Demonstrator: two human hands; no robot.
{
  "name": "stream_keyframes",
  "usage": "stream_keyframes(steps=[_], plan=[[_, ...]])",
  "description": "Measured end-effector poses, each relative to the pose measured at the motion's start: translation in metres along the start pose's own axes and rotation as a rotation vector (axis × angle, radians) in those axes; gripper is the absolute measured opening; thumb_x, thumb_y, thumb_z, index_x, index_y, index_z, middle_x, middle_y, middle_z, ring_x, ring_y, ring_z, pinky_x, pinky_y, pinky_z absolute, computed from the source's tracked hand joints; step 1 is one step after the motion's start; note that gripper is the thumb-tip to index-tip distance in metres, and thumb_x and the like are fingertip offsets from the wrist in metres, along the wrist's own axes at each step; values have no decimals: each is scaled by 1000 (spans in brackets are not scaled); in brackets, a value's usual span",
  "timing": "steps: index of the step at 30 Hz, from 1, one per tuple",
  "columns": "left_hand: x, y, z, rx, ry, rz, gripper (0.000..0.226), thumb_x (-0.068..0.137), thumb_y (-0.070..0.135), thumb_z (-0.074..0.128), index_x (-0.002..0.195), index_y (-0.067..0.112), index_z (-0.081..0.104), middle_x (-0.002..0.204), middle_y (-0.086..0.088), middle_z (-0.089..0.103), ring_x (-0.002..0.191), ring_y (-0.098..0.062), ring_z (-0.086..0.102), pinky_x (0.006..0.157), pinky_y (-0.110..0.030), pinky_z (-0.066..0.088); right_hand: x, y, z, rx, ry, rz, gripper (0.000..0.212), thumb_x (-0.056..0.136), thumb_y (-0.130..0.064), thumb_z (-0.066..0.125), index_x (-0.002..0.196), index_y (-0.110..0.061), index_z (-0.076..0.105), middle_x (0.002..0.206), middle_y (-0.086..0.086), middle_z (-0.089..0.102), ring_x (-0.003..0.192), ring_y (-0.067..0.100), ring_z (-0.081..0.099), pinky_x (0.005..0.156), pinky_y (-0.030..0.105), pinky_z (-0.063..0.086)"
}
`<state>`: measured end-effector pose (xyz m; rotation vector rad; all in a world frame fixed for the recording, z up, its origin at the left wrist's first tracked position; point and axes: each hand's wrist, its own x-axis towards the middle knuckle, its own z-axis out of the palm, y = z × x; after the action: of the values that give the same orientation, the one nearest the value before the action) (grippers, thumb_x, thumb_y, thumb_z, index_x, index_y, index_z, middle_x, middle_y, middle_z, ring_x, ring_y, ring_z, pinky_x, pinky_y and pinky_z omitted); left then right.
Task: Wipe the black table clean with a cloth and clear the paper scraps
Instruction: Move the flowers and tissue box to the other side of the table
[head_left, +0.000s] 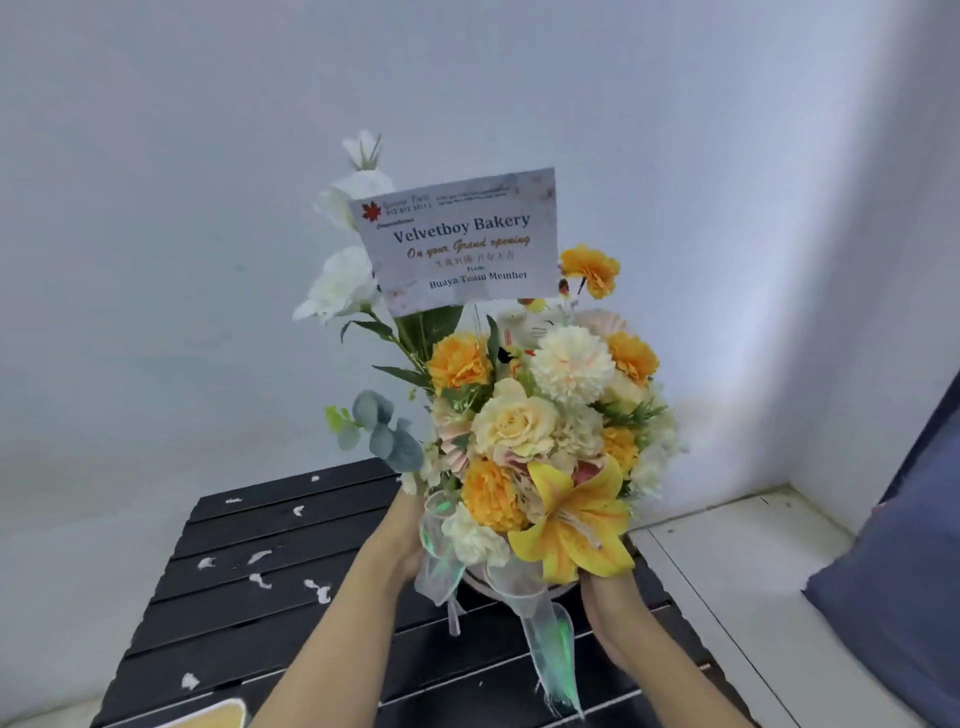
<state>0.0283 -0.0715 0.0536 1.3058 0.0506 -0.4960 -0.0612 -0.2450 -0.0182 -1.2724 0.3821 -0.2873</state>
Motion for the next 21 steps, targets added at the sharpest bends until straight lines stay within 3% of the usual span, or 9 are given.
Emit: stream_keyframes(steps=[3,4,6,8,10,12,14,16,21], plan=[[5,-23,-4,8,-24,52,48,95,44,43,99,4,70,99,-18,71,88,-32,69,84,-44,53,17,11,-5,-25,26,16,17,101,-22,50,113,-10,51,87,1,62,75,11,55,64,20,48],[12,-31,-5,35,-14,77,44,94,41,46,100,4,70,101,-21,70,90,-34,67,89,-48,50,22,8,-3,-43,38,20,23,100,-24,51,119,-12,49,91,-1,61,76,7,54,61,19,45],[18,-35,-3,50,5,105,38,99,32,43,91,8,71,94,-20,69,82,-31,65,82,-43,50,33,6,-1,-65,13,-7,30,101,-30,48,126,-15,47,98,-1,63,73,1,59,59,17,46],[30,-33,-3,67,69,103,35,102,28,37,92,9,64,90,-14,65,80,-26,60,75,-37,48,48,6,3,-66,-42,-11,24,103,-23,41,123,-12,49,84,-3,62,61,0,59,51,14,47],[51,-29,-9,111,94,109,29,102,20,36,93,3,58,94,-20,59,81,-30,56,74,-36,46,65,-1,10,-70,-97,-22,39,95,-36,52,122,-8,51,87,-1,64,70,7,61,61,20,52],[71,-28,-16,155,120,141,31,100,22,42,93,-1,61,97,-21,63,82,-34,61,73,-36,50,81,-8,13,-48,-135,-43,61,78,-53,58,123,-13,54,107,2,67,96,17,63,88,39,54],[81,-27,-21,157,113,149,40,98,36,45,105,5,68,102,-14,72,93,-31,68,81,-37,54,97,-8,12,-16,-160,-43,37,86,-47,56,114,-22,60,116,1,66,113,22,58,104,48,44],[89,-25,-21,150,114,168,43,97,43,44,111,9,68,106,-12,72,99,-28,69,87,-38,54,114,-7,9,-6,-200,-54,17,98,-34,49,108,-27,60,121,4,63,118,25,56,105,46,42],[102,-18,-15,131,120,172,49,95,47,44,117,8,65,110,-13,71,105,-31,66,97,-45,50,130,-11,10,-3,-260,-101,34,83,-42,51,110,-25,62,119,2,66,118,24,58,102,42,46]])
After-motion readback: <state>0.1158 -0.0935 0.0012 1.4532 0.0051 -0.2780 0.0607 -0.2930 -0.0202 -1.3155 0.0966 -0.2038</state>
